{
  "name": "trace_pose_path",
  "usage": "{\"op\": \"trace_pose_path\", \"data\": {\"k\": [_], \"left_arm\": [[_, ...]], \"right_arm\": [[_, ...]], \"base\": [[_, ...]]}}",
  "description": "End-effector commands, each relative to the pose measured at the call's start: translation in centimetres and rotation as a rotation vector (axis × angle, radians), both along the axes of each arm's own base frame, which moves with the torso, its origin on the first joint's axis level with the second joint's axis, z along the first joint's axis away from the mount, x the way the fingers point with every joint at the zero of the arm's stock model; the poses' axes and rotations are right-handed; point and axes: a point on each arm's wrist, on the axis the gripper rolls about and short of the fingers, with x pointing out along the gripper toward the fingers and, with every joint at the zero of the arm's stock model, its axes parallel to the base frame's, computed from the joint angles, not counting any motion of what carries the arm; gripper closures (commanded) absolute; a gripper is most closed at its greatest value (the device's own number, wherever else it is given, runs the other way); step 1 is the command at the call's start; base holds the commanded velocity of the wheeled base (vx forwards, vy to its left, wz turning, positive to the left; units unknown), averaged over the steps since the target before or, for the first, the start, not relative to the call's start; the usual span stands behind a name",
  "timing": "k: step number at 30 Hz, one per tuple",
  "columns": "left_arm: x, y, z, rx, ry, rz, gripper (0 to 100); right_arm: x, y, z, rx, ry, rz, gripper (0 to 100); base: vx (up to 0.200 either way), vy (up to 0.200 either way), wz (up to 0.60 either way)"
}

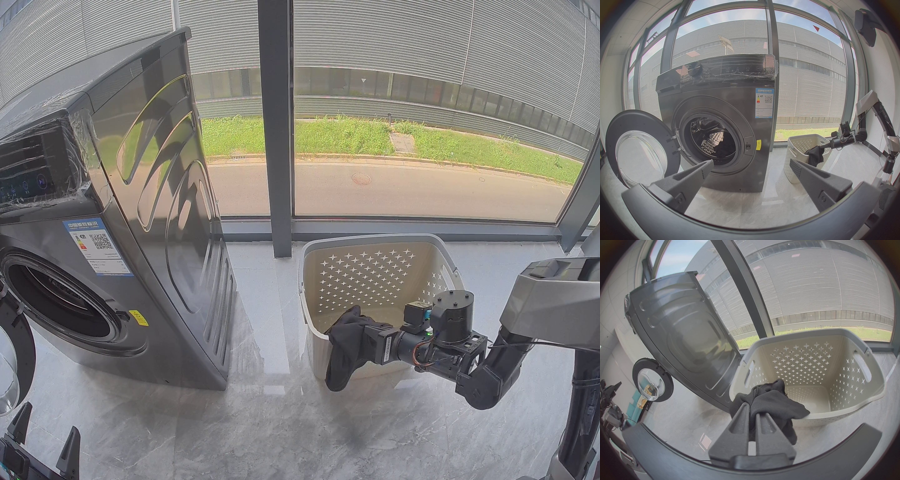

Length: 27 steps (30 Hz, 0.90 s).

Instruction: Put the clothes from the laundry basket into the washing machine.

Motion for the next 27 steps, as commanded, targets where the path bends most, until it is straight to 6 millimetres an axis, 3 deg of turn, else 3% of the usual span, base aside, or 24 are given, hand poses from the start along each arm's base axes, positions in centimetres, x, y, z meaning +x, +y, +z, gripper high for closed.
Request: {"op": "trace_pose_path", "data": {"k": [1,9,12,17,27], "left_arm": [[0.0,0.0,-0.4,0.000,-0.002,0.000,0],[0.0,0.0,-0.5,0.000,0.000,0.000,0],[0.0,0.0,-0.5,0.001,0.000,0.000,0],[0.0,0.0,-0.4,0.006,-0.002,0.002,0],[0.0,0.0,-0.4,0.006,-0.002,0.000,0]], "right_arm": [[-2.3,-0.5,4.6,0.056,-0.118,0.010,100],[-5.6,-2.1,11.5,0.148,-0.296,0.015,100],[-7.3,-2.6,13.0,0.165,-0.346,0.034,100],[-9.4,-3.7,14.9,0.186,-0.397,0.040,100],[-9.5,-4.2,16.3,0.109,-0.507,-0.055,100]], "base": [[0.000,0.000,0.00],[0.000,0.000,0.00],[0.000,0.000,0.00],[0.000,0.000,0.00],[0.000,0.000,0.00]]}}
